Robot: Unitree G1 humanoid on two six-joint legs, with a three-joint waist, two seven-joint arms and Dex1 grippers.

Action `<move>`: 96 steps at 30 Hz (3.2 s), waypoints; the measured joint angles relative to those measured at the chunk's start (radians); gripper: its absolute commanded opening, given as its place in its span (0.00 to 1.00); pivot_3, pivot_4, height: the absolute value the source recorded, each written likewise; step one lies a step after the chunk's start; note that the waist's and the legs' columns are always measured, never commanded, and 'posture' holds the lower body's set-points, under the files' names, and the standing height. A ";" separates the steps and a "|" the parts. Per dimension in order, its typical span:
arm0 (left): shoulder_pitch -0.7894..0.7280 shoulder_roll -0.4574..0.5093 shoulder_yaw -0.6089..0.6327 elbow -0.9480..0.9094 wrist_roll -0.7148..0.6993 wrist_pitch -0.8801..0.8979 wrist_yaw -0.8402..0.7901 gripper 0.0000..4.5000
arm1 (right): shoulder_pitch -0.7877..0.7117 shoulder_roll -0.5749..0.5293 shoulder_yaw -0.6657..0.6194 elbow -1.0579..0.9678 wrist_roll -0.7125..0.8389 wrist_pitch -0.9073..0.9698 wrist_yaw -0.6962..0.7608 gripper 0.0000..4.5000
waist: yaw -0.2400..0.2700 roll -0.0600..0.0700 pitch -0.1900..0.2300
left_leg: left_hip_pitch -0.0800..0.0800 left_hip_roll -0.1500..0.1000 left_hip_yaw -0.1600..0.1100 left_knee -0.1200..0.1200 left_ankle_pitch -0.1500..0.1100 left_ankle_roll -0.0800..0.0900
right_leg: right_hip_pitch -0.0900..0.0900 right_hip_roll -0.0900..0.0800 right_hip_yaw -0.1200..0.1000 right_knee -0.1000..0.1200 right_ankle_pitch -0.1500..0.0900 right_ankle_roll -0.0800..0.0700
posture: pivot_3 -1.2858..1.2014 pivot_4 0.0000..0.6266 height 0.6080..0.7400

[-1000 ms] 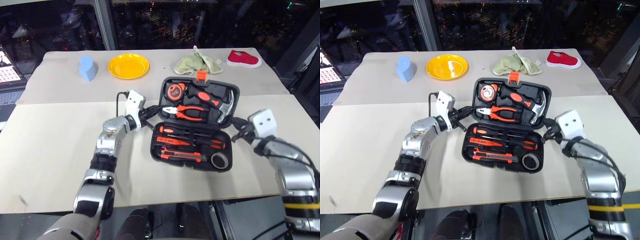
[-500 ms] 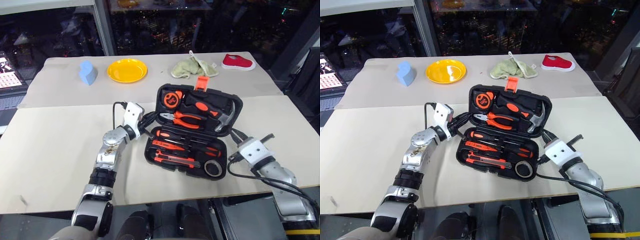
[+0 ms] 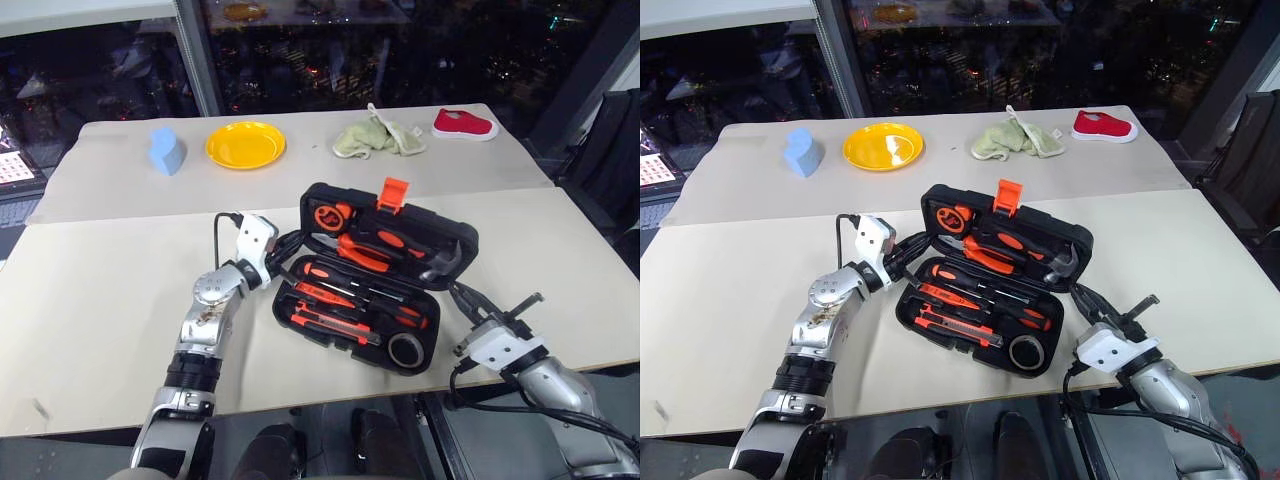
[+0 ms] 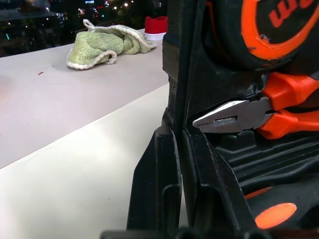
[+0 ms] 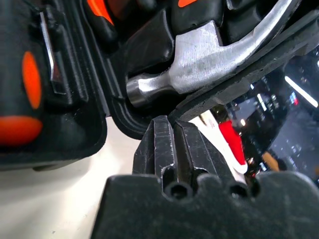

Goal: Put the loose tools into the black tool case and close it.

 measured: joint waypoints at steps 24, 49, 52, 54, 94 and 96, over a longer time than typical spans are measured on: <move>-0.252 0.363 -0.054 0.258 -0.081 0.226 -0.445 0.94 | 0.661 -0.300 -0.303 -0.715 0.968 0.770 0.619 0.65 | 0.031 -0.006 0.002 | 0.006 0.004 -0.002 0.002 -0.009 0.007 | 0.009 -0.007 -0.010 -0.003 -0.014 0.010 | 0.52 0.24 1.00; -0.590 0.183 -0.248 0.719 0.176 -0.198 -0.888 0.00 | 0.038 -0.122 -0.021 -0.447 0.659 1.011 0.331 0.00 | 0.049 -0.006 0.002 | -0.021 0.000 -0.003 0.020 -0.014 0.012 | -0.010 -0.006 -0.012 0.000 -0.004 0.007 | 0.52 0.24 1.00; -0.520 0.194 -0.265 0.603 0.153 -0.147 -0.933 0.00 | 0.011 -0.119 -0.061 -0.424 0.645 1.010 0.322 0.00 | 0.051 -0.005 0.002 | -0.022 0.000 -0.006 0.019 -0.011 0.007 | -0.011 -0.004 -0.013 0.000 -0.005 0.005 | 0.52 0.24 1.00; -0.509 0.198 -0.264 0.571 0.152 -0.124 -0.931 0.00 | 0.019 -0.118 -0.079 -0.425 0.653 1.017 0.336 0.00 | 0.053 -0.005 0.002 | -0.025 0.000 -0.006 0.019 -0.011 0.007 | -0.012 -0.004 -0.014 0.000 -0.005 0.005 | 0.52 0.24 1.00; -0.563 0.004 -0.437 0.439 0.216 -0.251 -0.764 0.00 | 0.082 0.035 0.031 -0.503 0.673 1.177 0.279 0.00 | 0.039 0.000 -0.001 | -0.004 0.003 -0.005 0.018 -0.015 0.016 | 0.010 -0.007 -0.012 -0.007 -0.010 0.017 | 0.52 0.24 1.00; -0.564 0.003 -0.436 0.442 0.216 -0.248 -0.762 0.00 | 0.071 0.047 0.037 -0.489 0.662 1.165 0.279 0.00 | 0.037 0.000 -0.001 | -0.004 0.002 -0.004 0.018 -0.015 0.016 | 0.010 -0.007 -0.012 -0.007 -0.010 0.017 | 0.52 0.24 1.00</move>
